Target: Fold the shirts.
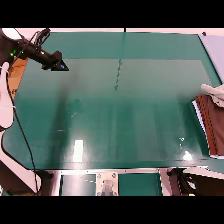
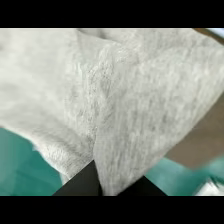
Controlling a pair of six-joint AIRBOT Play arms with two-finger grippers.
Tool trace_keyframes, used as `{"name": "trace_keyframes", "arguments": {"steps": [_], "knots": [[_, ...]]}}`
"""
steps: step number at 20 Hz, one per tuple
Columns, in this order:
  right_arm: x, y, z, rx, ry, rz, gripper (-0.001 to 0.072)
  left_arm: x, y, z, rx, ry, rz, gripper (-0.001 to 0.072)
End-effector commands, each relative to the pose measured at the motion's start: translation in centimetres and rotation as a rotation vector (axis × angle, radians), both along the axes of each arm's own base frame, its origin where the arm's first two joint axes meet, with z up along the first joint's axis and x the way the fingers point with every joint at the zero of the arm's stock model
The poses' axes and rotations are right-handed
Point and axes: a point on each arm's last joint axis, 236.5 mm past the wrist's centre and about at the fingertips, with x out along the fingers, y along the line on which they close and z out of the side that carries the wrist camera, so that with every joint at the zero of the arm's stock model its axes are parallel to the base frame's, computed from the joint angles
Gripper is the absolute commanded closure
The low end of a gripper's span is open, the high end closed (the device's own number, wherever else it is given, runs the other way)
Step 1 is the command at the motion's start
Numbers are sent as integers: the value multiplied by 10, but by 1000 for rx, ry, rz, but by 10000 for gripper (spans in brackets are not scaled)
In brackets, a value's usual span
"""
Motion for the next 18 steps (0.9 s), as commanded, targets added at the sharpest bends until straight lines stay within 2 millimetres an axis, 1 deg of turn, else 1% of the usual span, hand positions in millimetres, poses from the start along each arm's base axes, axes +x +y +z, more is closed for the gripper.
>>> {"name": "trace_keyframes", "arguments": {"steps": [1, 2, 3, 4, 5, 6, 7, 8, 9, 10, 11, 12, 13, 14, 15, 16, 17, 18], "knots": [[-81, 24, -61, 95, 296, -152, 701, -4, -1, 0, -4, 12, -12, 687], [-87, 25, -77, 104, 325, -157, 700, -4, -1, 1, -4, 11, -11, 687], [-91, 26, -95, 110, 337, -161, 655, -4, -1, 1, -4, 10, -11, 687], [-93, 31, -109, 127, 344, -157, 413, -2, -1, 1, -4, 5, -7, 687], [-95, 37, -122, 144, 352, -134, 121, -2, -1, 1, -4, 3, -6, 687], [-96, 39, -125, 147, 353, -125, 105, -1, -1, 1, -4, 2, -6, 687], [-98, 44, -133, 161, 358, -96, 105, -1, -2, 1, -2, -14, -22, 687], [-95, 42, -130, 157, 348, -97, 106, -1, -5, 2, -3, -16, -27, 687], [-83, 40, -123, 155, 302, -102, 107, -2, -10, 3, -10, -19, -37, 688], [-61, 37, -111, 148, 217, -99, 146, -3, -15, 5, -13, -24, -44, 688], [-33, 34, -94, 133, 120, -81, 346, -3, -20, 9, -17, -33, -51, 688], [-4, 33, -75, 105, 29, -44, 588, -3, -23, 17, -17, -58, -50, 689], [21, 32, -57, 72, -42, -3, 671, -3, -29, 28, -16, -89, -52, 688], [49, 36, -39, 30, -106, 59, 699, -5, -33, 37, -15, -112, -59, 689], [73, 43, -26, -14, -154, 135, 699, -8, -38, 47, -10, -134, -68, 688], [95, 54, -16, -61, -186, 210, 700, -15, -41, 57, 8, -152, -82, 689], [114, 69, -9, -104, -212, 287, 700, -21, -45, 61, 26, -159, -92, 689], [131, 89, -5, -142, -233, 380, 700, -32, -47, 60, 50, -150, -100, 689]]}}
